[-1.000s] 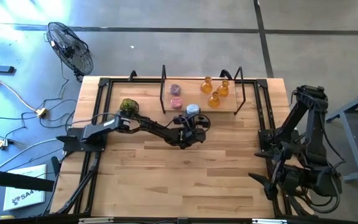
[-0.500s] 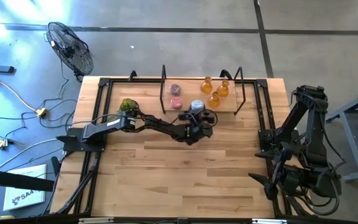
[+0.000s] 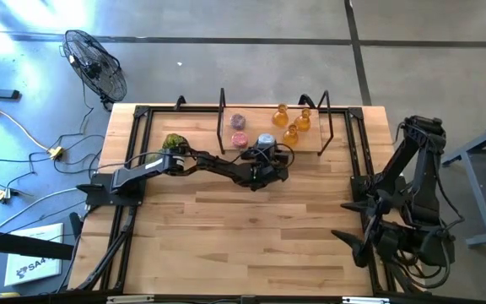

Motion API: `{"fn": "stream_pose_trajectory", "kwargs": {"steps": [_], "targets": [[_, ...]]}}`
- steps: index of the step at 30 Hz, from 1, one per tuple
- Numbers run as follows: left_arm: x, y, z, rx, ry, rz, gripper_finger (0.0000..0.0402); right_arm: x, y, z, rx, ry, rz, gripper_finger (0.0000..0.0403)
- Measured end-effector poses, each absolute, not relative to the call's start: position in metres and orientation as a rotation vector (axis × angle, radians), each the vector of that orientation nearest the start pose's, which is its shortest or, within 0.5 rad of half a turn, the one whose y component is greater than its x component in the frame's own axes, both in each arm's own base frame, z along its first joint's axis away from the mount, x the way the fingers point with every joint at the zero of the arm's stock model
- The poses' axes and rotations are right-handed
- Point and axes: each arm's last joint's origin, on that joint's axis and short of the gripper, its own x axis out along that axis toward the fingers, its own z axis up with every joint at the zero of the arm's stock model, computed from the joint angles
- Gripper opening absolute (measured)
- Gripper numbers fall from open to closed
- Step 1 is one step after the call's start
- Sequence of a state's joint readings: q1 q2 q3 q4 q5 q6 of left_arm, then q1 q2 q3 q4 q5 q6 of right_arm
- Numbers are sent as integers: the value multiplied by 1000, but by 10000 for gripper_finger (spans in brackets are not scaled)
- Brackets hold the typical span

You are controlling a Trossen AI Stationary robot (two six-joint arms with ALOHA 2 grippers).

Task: Pick & Place candle stick holders
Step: Put the blue patterned scented candle on the shelf

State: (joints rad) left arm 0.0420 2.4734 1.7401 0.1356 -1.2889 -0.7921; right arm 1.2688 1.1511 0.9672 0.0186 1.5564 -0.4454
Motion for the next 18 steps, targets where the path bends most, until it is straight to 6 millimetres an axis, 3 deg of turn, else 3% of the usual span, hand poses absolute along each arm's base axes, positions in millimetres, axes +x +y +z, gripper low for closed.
{"fn": "stream_pose_trajectory", "kwargs": {"steps": [18], "targets": [[511,54,104,-254,57,1352,290,110,206,346,-618,110,-319,339]]}}
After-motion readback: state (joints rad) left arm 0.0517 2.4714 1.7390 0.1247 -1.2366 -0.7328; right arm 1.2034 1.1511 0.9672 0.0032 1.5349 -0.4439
